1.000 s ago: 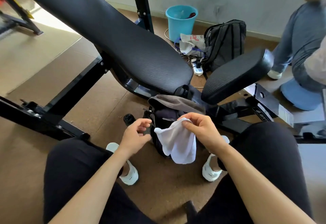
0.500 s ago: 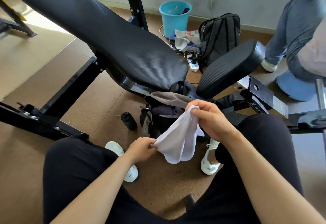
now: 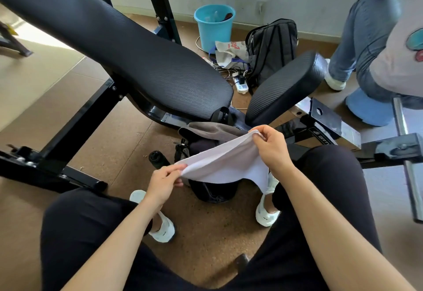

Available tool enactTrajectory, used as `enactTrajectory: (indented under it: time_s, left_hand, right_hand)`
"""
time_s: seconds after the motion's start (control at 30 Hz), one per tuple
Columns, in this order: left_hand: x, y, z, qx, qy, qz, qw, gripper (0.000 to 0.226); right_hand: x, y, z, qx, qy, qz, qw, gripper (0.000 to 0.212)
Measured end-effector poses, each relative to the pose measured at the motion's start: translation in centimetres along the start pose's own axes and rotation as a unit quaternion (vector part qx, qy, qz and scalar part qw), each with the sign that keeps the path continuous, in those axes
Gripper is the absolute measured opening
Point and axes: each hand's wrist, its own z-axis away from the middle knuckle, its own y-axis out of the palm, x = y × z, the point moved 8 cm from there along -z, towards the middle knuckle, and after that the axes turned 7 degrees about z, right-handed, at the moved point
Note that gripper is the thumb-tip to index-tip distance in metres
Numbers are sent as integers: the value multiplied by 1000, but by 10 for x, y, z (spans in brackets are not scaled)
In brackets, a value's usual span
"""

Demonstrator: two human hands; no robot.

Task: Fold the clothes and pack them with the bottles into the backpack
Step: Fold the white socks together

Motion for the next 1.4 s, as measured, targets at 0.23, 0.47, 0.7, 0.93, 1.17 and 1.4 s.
enactTrajectory:
  time_s: [0.23, 0.47, 0.7, 0.93, 1.17, 1.4]
  left_hand:
    - [-8, -34, 3, -148, 15, 44, 988, 22]
    - [-8, -50, 10, -231, 4, -120, 966, 30]
    - [-54, -71, 34, -380, 174, -117, 901, 30]
    - [-20, -74, 13, -297, 18, -96, 950, 38]
    - [-46, -67, 22, -284, 110, -42, 952, 47]
    - [-27, -69, 13, -264, 20, -2, 964, 43]
  right_hand:
    - [-6, 6, -1, 18, 3, 11, 1000, 16]
    - [-1, 15, 5, 46, -46, 79, 995, 14]
    - [11, 14, 10, 29, -108, 120, 986, 10]
    - [-24, 39, 5, 151, -37, 286, 945, 23]
    - [-10, 33, 6, 90, -79, 216, 969, 17]
    - [-24, 38, 7, 126, -31, 193, 973, 18]
